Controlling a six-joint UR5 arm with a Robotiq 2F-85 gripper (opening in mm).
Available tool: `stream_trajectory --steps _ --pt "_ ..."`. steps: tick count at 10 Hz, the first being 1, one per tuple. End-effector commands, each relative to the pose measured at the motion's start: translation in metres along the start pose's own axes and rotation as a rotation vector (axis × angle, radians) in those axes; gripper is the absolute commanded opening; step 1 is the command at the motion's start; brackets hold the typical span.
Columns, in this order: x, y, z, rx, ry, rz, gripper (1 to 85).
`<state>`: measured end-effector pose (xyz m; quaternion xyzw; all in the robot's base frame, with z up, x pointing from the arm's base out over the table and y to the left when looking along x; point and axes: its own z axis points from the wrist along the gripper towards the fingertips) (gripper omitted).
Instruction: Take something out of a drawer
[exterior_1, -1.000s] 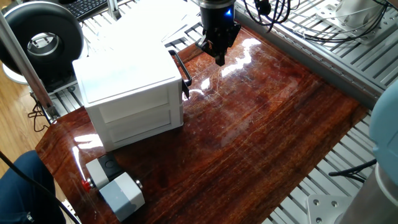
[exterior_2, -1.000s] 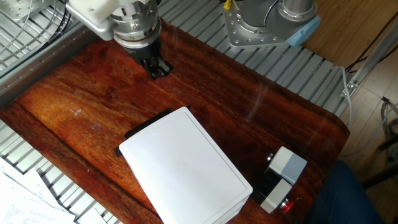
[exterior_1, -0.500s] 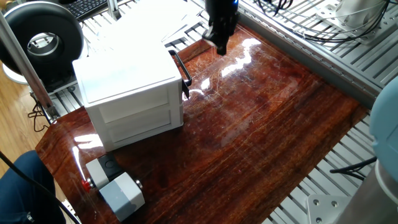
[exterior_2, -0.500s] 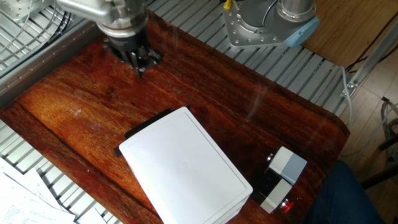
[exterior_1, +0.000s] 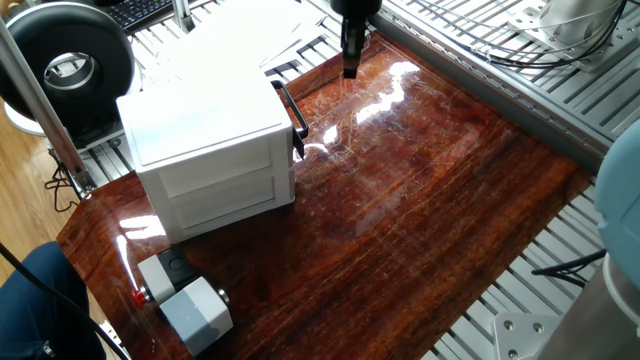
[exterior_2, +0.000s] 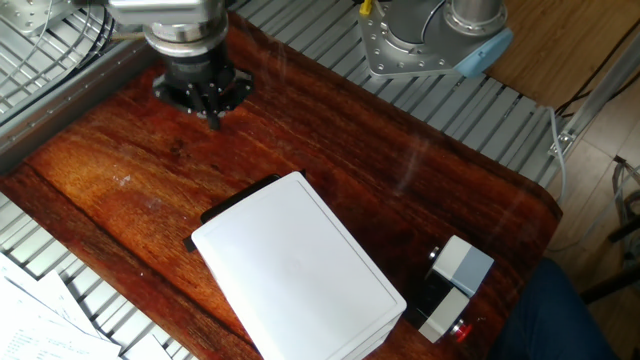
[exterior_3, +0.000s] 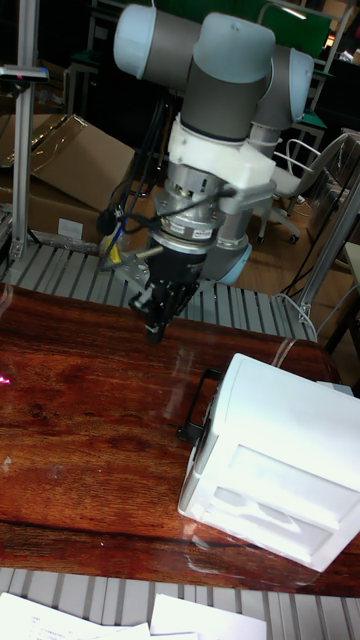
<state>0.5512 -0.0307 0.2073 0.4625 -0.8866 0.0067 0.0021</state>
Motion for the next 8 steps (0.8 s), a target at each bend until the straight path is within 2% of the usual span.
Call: stream_trajectory --steps 1,2,3,4,5,6,7,8 --pt "-0.005 -0.010 0.003 0.022 0.008 -0.538 1.0" --pt "-0.009 -0.009 0.002 0.022 -0.008 -0.611 1.0" --pt "-0.014 -0.015 0.001 0.051 -0.023 -0.639 1.0" --pt "-0.018 -0.014 0.001 0.055 -0.046 -0.589 1.0" --pt "-0.016 -0.011 0.000 0.047 -0.062 -0.404 1.0" --pt "-0.009 -0.001 0.001 -0.003 -0.061 -0.106 1.0" --pt "-0.007 0.001 0.002 -0.026 -0.061 0.142 1.0" --pt "-0.017 0.004 0.007 -0.070 -0.090 0.432 1.0"
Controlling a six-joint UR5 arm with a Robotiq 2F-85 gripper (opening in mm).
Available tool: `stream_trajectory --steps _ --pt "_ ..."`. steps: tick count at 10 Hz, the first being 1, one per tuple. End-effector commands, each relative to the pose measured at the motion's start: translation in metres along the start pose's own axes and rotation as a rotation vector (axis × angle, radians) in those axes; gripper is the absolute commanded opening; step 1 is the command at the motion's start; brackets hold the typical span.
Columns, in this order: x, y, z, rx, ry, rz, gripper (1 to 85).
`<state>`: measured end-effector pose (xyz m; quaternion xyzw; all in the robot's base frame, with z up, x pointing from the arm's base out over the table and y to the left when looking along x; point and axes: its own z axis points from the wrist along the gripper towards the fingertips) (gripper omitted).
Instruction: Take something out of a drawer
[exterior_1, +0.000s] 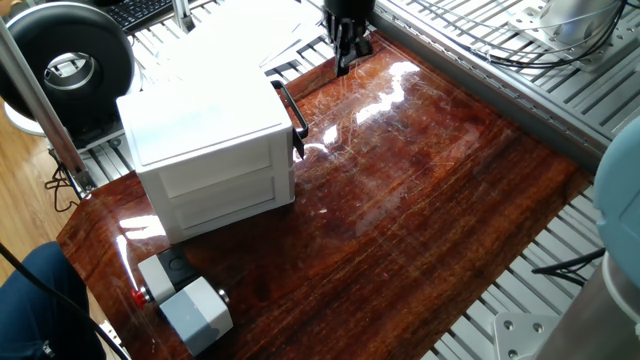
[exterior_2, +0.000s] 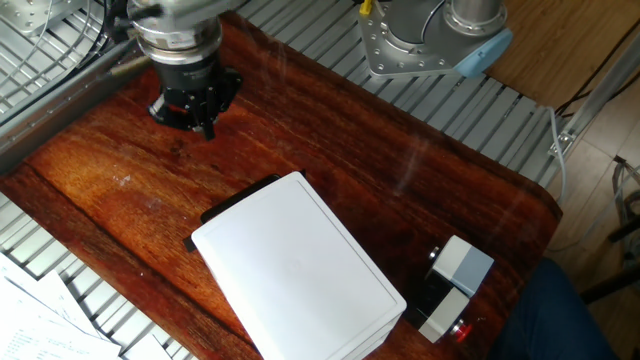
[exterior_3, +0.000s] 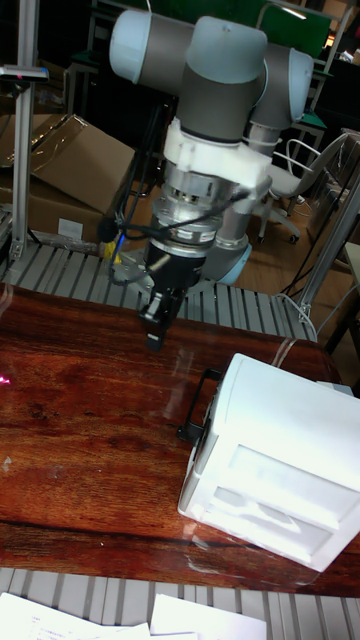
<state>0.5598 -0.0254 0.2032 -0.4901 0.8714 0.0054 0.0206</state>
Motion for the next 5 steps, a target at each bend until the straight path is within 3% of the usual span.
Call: stream_trajectory --steps 1,3,4,5 --pt "-0.008 -0.002 0.008 -0.053 -0.047 0.627 1.0" --pt "-0.027 0.003 0.002 -0.168 -0.068 0.936 1.0" --pt "-0.025 0.000 -0.007 -0.175 -0.020 1.053 1.0" --pt "-0.033 0.001 -0.015 -0.190 0.001 1.143 1.0"
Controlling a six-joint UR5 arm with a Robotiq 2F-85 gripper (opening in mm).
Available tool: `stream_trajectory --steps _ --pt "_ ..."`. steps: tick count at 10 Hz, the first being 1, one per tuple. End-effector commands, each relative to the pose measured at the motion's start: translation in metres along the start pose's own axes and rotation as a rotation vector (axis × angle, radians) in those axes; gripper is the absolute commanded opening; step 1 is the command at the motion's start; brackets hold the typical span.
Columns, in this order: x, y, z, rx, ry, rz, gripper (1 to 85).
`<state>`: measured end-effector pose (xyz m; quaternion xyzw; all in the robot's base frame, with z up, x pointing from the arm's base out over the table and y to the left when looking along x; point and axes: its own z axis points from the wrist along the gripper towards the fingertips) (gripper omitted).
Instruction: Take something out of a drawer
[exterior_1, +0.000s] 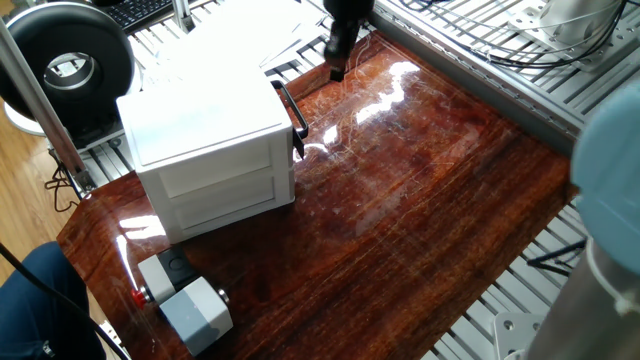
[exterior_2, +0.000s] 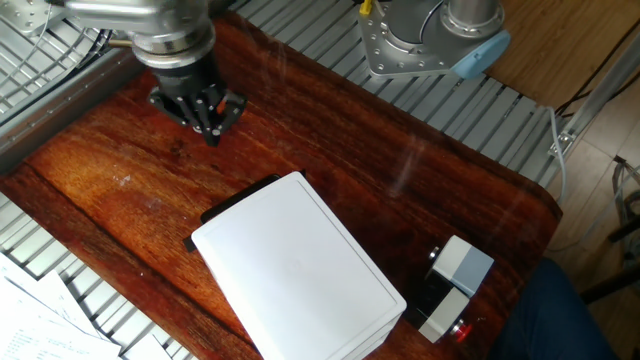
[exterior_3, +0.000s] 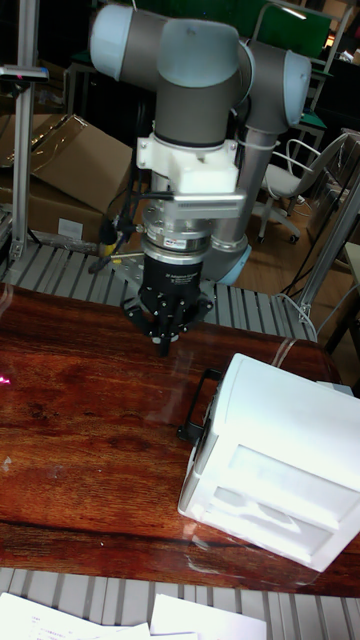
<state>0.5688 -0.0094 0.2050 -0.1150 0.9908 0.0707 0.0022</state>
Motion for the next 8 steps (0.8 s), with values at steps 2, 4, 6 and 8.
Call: stream_trajectory --steps 2,4,6,8 --pt "-0.024 0.021 -0.013 -0.068 0.015 0.429 1.0" --pt "-0.031 0.025 -0.010 -0.066 0.015 0.491 1.0" --pt "-0.040 0.028 -0.006 -0.071 -0.003 0.508 10.0" --pt "-0.046 0.039 -0.006 -0.102 -0.002 0.549 24.3"
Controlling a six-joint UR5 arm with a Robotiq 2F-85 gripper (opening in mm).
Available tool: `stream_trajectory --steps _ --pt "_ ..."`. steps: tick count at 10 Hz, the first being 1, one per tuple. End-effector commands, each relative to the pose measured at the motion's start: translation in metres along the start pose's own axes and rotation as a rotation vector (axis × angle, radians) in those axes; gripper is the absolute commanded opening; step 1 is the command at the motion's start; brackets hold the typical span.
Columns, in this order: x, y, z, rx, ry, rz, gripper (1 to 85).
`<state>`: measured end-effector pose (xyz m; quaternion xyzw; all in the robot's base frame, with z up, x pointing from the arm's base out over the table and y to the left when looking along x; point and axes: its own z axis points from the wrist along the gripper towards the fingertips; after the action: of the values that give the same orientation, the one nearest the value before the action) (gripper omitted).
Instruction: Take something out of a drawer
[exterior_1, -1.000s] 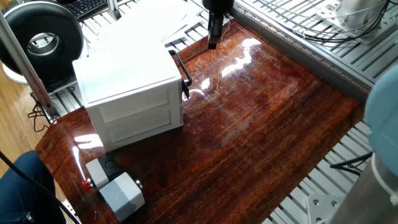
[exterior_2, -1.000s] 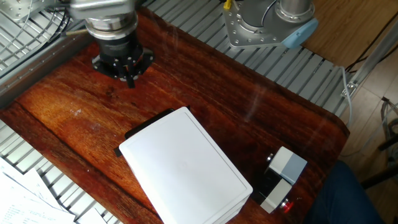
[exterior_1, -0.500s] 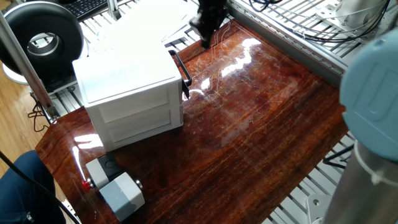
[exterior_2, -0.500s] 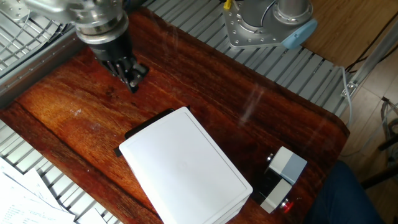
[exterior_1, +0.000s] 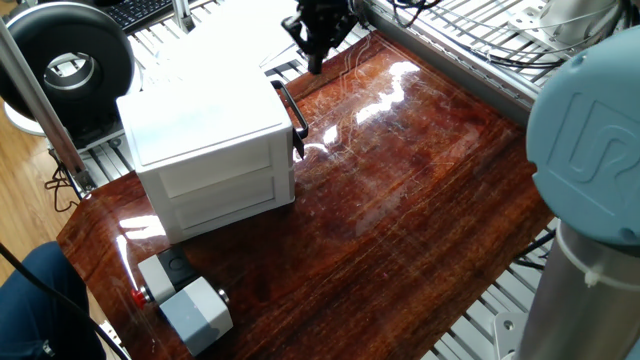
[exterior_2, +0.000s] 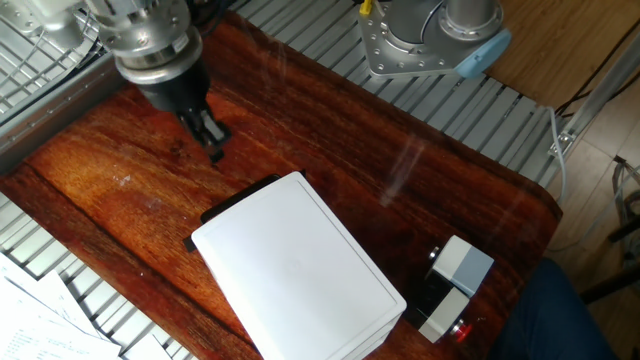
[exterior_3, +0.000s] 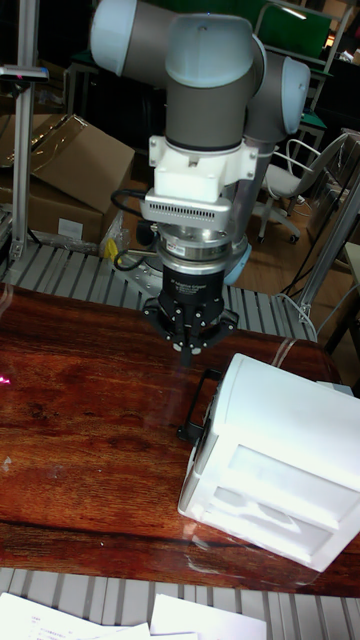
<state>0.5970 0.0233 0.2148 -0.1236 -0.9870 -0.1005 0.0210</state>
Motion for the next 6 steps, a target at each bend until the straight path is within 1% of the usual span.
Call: stream_trajectory --steps 1,2,3,4,6 --pt "-0.007 0.029 0.005 -0.077 -0.007 0.101 28.0" --pt "-0.011 0.035 0.009 -0.099 -0.018 0.112 37.3" --pt "-0.014 0.034 0.014 -0.100 -0.022 0.114 43.0" --pt "-0.015 0.031 0.017 -0.086 -0.025 0.114 46.7" --pt "-0.017 0.022 0.019 -0.052 -0.031 0.100 47.3"
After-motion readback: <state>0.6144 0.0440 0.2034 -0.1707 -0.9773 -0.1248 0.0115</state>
